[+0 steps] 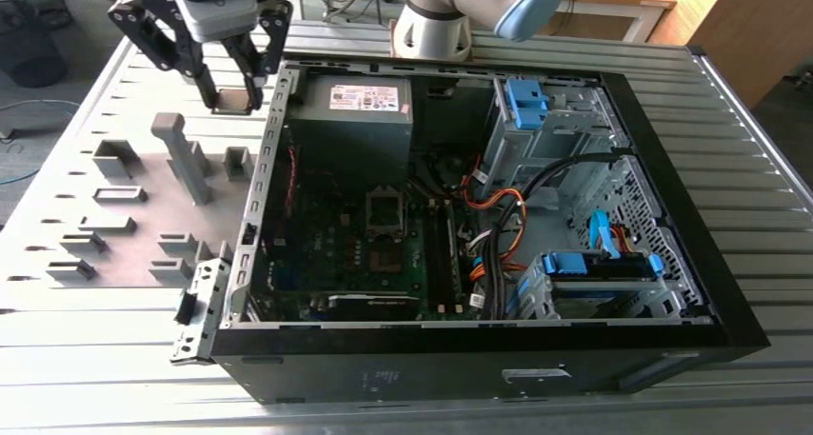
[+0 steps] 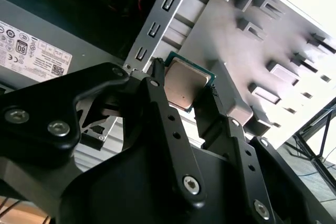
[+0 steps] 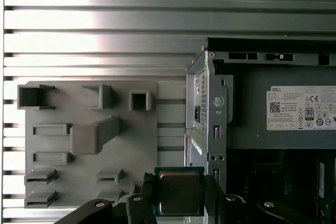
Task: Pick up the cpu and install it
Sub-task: 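Pick up the cpu and move it towards the insertion slot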
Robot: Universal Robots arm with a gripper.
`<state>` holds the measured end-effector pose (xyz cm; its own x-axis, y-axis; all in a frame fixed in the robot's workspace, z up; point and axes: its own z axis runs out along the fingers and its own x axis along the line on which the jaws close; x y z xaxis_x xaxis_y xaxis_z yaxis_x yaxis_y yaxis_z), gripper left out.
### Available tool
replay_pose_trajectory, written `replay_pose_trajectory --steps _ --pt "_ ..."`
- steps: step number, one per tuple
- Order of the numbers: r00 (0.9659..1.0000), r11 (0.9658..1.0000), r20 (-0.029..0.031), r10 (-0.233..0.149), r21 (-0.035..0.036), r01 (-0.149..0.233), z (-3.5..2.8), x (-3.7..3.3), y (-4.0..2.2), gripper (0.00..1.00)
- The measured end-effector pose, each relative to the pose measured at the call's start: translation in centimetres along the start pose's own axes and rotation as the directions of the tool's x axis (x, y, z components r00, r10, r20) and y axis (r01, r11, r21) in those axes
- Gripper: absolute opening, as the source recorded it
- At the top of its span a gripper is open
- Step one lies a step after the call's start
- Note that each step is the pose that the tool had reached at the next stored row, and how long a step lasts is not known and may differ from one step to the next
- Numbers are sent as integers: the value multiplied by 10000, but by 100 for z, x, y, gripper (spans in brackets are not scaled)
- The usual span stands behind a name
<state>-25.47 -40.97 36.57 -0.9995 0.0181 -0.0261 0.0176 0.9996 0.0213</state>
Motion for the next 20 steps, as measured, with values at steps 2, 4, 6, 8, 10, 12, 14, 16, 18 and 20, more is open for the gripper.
replay_pose_trajectory --steps 2,4,6,8,10,12,14,16,18,20 --pt "10000 10000 -1 1 0 -1 2 -52 1 47" --pt "10000 10000 -1 1 0 -1 4 -103 2 47" --pt "10000 10000 -1 0 -1 0 5 -154 3 47" --pt "10000 10000 -1 0 0 0 7 -206 4 47" --pt "10000 10000 -2 1 0 -1 8 -255 4 47" --pt "10000 10000 -2 1 0 -1 10 -302 5 47" --pt "10000 10000 -2 1 0 -1 12 -347 6 47" --pt "10000 10000 -2 0 0 0 13 -395 7 47" --pt "10000 10000 -1 1 0 -1 15 -437 8 47" --pt "10000 10000 -2 1 0 -1 16 -480 8 47"
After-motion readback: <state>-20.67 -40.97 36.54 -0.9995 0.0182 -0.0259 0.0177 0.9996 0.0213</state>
